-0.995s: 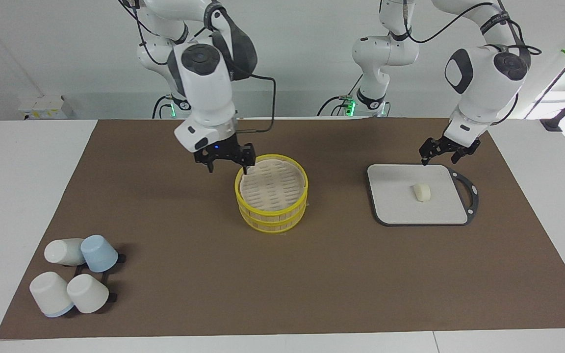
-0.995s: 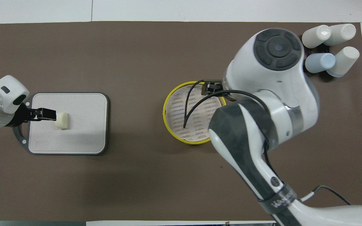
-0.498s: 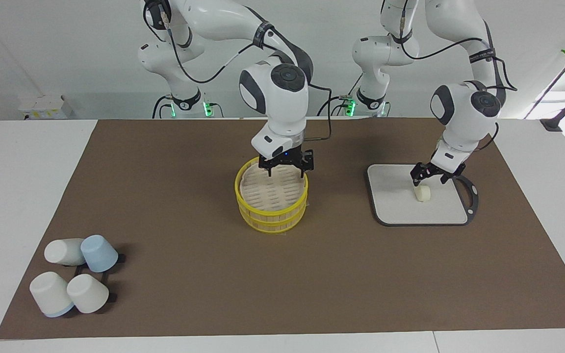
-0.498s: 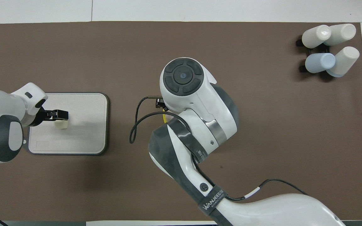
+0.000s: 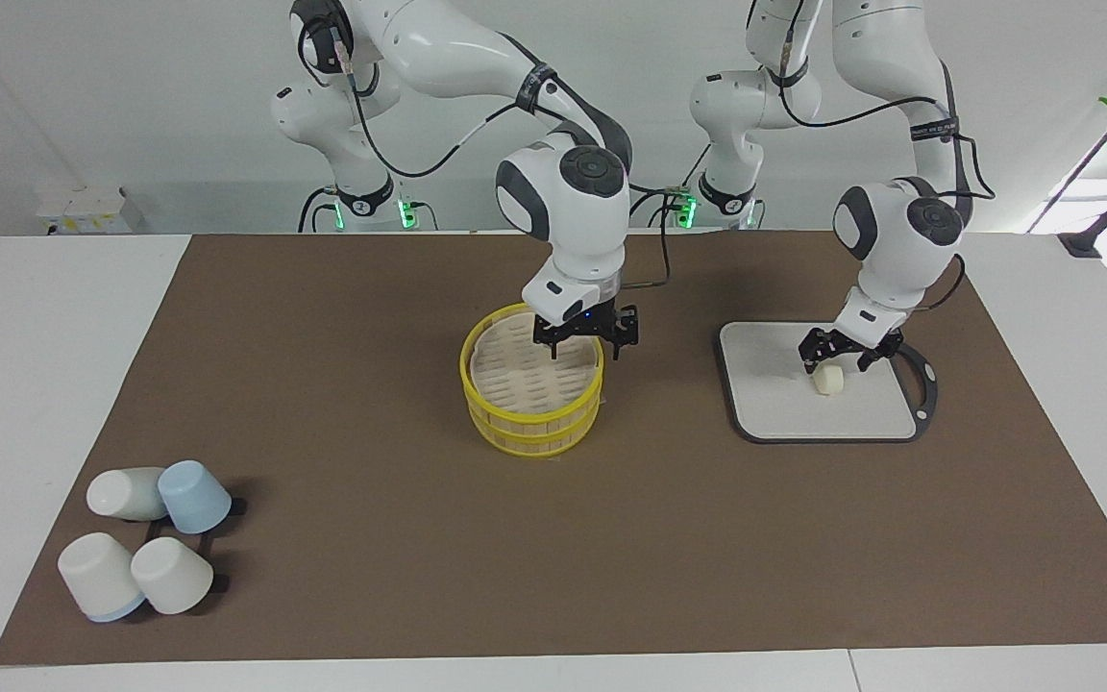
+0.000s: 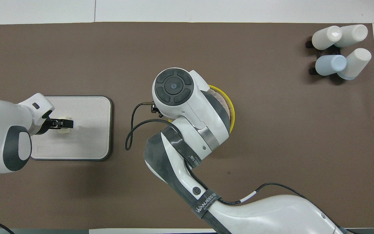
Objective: Place bun in steamer
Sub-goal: 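Reach the right gripper to the steamer lid while the left gripper reaches the bun, then lift the lid with the right gripper while the left gripper grasps the bun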
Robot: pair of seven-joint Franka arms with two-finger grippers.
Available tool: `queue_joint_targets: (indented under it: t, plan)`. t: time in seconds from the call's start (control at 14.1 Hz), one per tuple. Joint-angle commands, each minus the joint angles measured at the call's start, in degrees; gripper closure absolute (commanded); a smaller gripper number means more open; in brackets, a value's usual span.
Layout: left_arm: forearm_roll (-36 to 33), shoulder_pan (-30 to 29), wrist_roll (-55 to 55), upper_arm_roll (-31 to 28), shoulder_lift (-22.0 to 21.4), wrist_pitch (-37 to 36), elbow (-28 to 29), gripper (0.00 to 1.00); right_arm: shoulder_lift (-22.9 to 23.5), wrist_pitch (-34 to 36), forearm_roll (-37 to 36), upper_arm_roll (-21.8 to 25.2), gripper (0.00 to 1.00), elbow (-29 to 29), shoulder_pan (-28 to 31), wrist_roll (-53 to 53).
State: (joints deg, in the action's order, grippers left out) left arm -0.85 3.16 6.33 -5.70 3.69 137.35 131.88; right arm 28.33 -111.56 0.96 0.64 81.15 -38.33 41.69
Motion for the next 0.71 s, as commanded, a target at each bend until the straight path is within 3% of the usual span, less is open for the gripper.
queue_joint_targets:
  t: [0.0, 0.21, 0.28, 0.36, 0.43, 0.5, 0.64]
  plan:
    - [-1.0, -0.7, 1.0, 0.4, 0.3, 2.2, 1.1, 0.0, 2.3, -2.5, 0.2, 0.3, 0.01, -0.9, -1.0, 1.9]
    - [-1.0, -0.3, 0.9, 0.5, 1.8, 3.3, 1.1, 0.0, 3.0, -2.6, 0.0, 0.3, 0.05, -0.8, -1.8, 1.9]
    - [-1.0, -0.1, 0.7, 0.5, 2.2, 3.9, 1.1, 0.01, 3.0, -2.6, 0.0, 0.3, 0.18, -0.7, -1.8, 1.9]
    - [-1.0, -0.1, 0.8, 0.5, 2.2, 3.9, 1.1, 0.05, 2.9, -2.9, 0.0, 0.3, 0.46, 0.0, -1.9, 2.0]
    - [-1.0, -0.1, 0.7, 0.5, 2.2, 3.8, 1.1, 0.1, 2.9, -2.9, -0.2, 0.4, 0.81, 0.3, -1.9, 2.0]
    - [-1.0, -0.1, 0.8, 0.5, 2.2, 3.5, 1.0, 0.18, 2.9, -3.0, -0.4, 0.4, 1.0, 0.7, -1.8, 1.9]
    - [-1.0, -0.1, 0.7, 0.4, 2.2, 2.8, 0.7, 0.4, 2.8, -3.0, -1.1, 0.4, 1.0, 0.9, -1.5, 0.5]
